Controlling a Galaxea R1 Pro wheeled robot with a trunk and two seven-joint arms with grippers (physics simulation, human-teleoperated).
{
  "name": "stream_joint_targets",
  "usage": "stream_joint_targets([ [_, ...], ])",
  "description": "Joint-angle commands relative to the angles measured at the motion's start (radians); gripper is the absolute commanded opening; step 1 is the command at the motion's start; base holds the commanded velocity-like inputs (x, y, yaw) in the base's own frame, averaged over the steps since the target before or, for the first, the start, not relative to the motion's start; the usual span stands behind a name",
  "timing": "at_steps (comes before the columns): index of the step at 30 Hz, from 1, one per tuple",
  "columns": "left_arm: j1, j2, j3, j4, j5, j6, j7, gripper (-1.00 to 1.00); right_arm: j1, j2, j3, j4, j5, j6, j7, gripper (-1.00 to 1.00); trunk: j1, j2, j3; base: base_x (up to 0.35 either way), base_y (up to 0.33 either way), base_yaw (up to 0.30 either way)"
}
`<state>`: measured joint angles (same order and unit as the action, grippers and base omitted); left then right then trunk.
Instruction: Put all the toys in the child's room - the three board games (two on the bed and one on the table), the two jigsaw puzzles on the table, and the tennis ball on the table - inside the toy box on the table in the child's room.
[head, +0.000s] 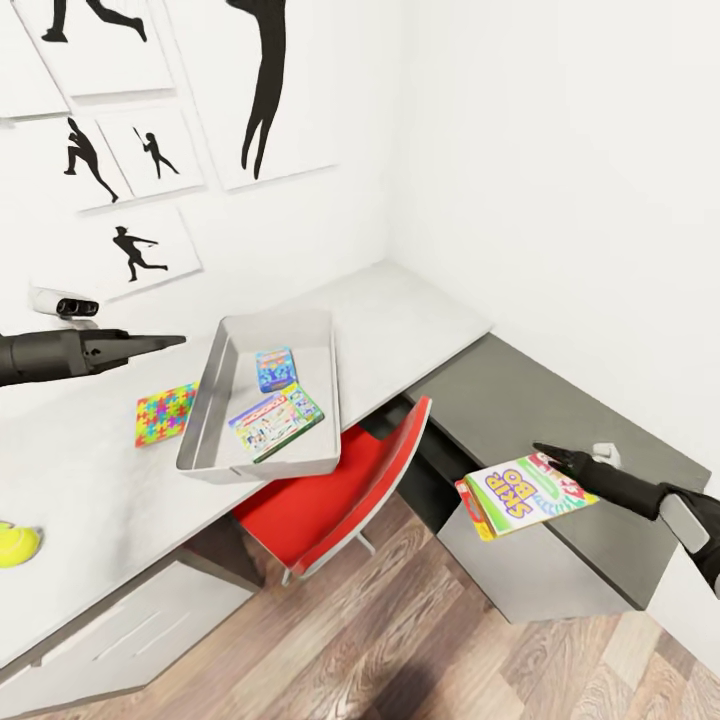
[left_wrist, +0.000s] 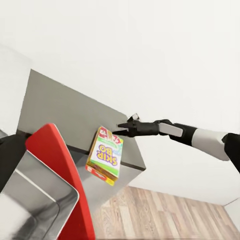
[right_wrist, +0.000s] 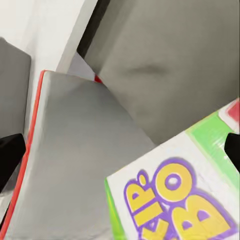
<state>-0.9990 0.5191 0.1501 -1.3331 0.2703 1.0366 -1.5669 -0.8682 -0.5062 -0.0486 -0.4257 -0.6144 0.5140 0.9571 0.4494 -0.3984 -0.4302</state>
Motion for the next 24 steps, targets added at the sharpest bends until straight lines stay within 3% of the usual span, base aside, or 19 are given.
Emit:
stream_joint_targets([
  [1, 0.004, 0.005, 0.000, 0.000, 0.000, 0.011, -0.004, 1.00, 0.014, -0.001, -0.002, 0.000, -0.013, 0.003, 0.029, 1.00, 0.001, -0.002, 0.000, 0.000, 0.000, 0.000],
  [5, 0.033, 0.032, 0.001, 0.002, 0.009, 0.011, -0.004, 1.00, 0.088, -0.008, -0.002, 0.002, -0.040, -0.061, 0.179, 1.00, 0.001, -0.002, 0.007, 0.000, 0.000, 0.000],
  [10, 0.077, 0.048, 0.003, 0.007, 0.058, 0.010, -0.004, 1.00, 0.174, -0.027, -0.003, 0.004, -0.055, -0.116, 0.384, 1.00, 0.001, -0.002, 0.015, 0.000, 0.000, 0.000],
  [11, 0.094, 0.054, 0.008, 0.008, 0.075, 0.009, -0.004, 1.00, 0.210, -0.030, -0.004, 0.005, -0.073, -0.124, 0.473, 1.00, 0.001, -0.002, 0.016, 0.000, 0.000, 0.000],
  [13, 0.112, 0.060, 0.016, 0.009, 0.085, 0.009, -0.004, 1.00, 0.252, -0.031, -0.008, 0.003, -0.112, -0.133, 0.537, 1.00, 0.001, -0.002, 0.020, 0.000, 0.000, 0.000],
  [16, 0.142, 0.066, 0.027, 0.009, 0.093, 0.008, -0.004, 1.00, 0.319, -0.031, -0.014, -0.010, -0.224, -0.166, 0.581, 1.00, 0.001, -0.002, 0.025, 0.000, 0.000, 0.000],
  [18, 0.164, 0.068, 0.029, 0.010, 0.095, 0.008, -0.004, 1.00, 0.342, -0.031, -0.015, -0.030, -0.269, -0.177, 0.590, 1.00, 0.001, -0.002, 0.028, 0.000, 0.000, 0.000],
  [24, 0.250, 0.067, 0.037, 0.011, 0.099, 0.007, -0.004, 1.00, 0.366, -0.027, -0.015, -0.079, -0.296, -0.186, 0.595, 1.00, 0.001, -0.002, 0.038, 0.000, 0.000, 0.000],
])
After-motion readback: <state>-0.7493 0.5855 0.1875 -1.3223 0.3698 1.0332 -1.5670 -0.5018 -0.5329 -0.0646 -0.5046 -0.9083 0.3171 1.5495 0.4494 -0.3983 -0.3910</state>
